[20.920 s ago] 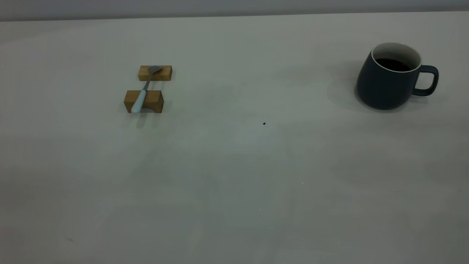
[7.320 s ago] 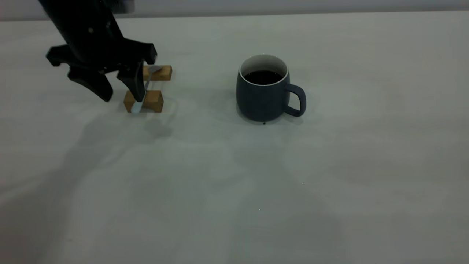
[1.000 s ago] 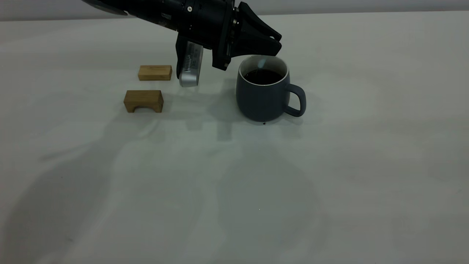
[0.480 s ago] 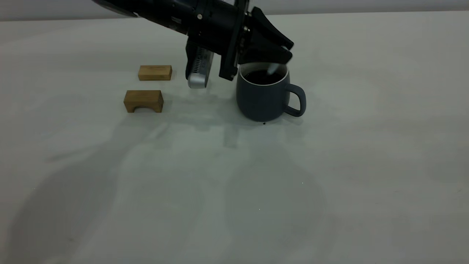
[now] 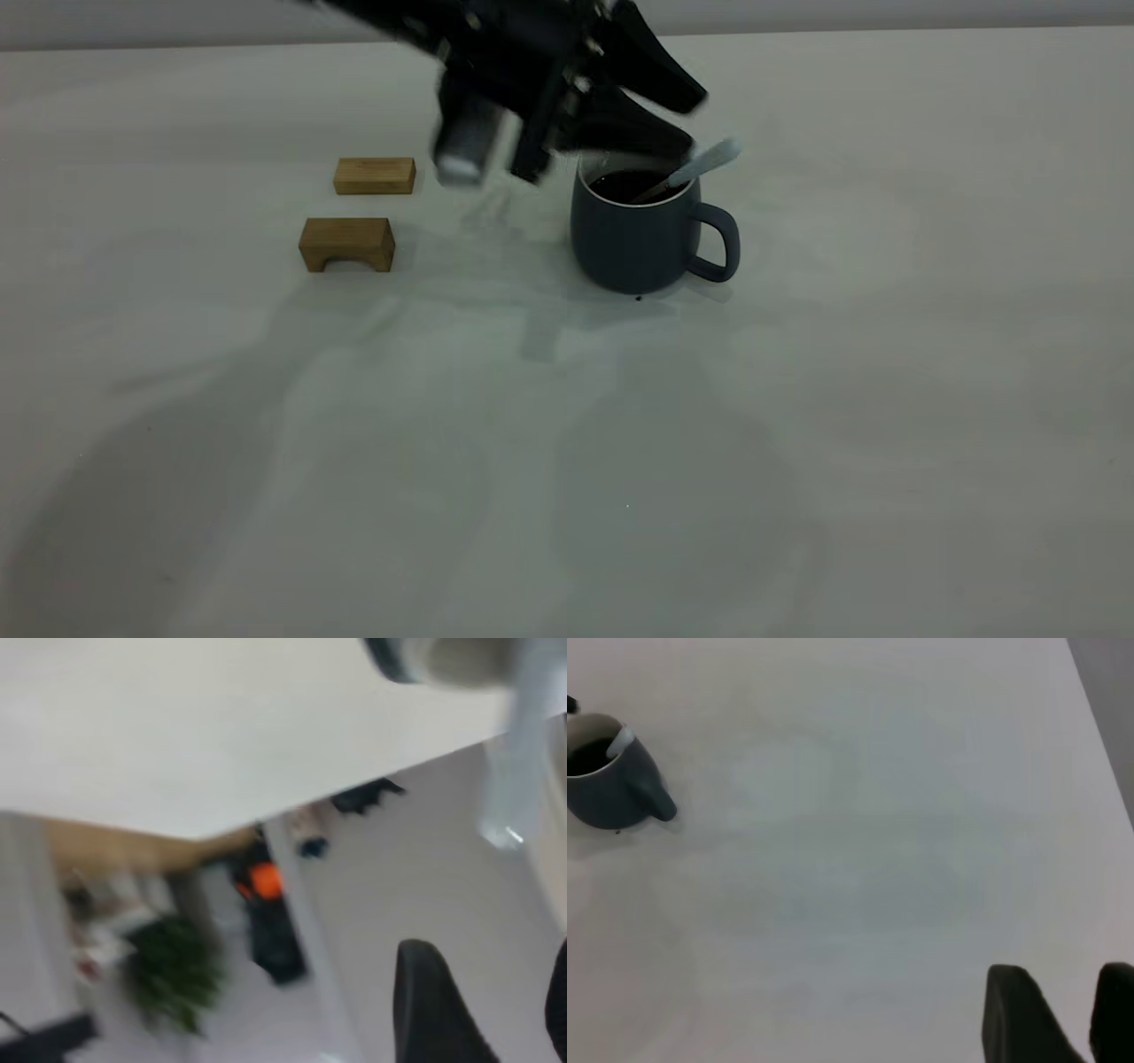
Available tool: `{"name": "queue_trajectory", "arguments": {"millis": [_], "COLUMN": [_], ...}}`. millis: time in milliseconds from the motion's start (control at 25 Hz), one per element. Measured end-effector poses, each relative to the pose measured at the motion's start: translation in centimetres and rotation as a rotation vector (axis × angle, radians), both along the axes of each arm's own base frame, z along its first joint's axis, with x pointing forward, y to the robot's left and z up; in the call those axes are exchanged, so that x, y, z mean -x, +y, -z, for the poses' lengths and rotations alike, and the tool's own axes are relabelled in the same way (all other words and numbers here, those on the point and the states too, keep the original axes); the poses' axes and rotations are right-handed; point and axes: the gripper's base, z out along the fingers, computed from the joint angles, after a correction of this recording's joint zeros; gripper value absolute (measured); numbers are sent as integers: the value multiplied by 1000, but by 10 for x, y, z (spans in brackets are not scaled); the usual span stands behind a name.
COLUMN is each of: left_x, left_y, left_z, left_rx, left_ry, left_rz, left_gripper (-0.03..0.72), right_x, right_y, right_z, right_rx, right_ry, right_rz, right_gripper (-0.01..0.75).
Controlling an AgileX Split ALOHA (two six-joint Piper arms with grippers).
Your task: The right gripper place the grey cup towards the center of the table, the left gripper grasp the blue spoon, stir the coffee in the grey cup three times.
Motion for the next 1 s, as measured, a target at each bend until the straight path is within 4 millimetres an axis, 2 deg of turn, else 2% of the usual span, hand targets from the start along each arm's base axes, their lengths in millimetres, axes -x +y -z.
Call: {"name": "queue_trajectory", "arguments": {"millis": [320, 480, 600, 720, 840, 1000], "left_x": [17, 34, 54, 71, 91, 127], "left_y": [49, 83, 111, 132, 150, 167], "left_z": [-99, -157, -201, -245, -278, -308], "left_rx": [-442, -732, -942, -1115, -1255, -1332], "left_ry": [-408, -578, -647, -775, -853, -951], "left_rz": [394, 570, 699, 716, 706, 746], "left_gripper": [398, 400, 400, 400, 400, 400], "right_x": [0, 0, 0, 0, 0, 0], "right_y": [0, 0, 0, 0, 0, 0], "right_z": [0, 0, 0, 0, 0, 0], "right_rx": [-1, 0, 0, 0, 0, 0], "right_ry": [0, 0, 0, 0, 0, 0], "right_rz": [0, -1, -1, -1, -1, -1], "right_gripper": [239, 239, 239, 239, 239, 239]}}
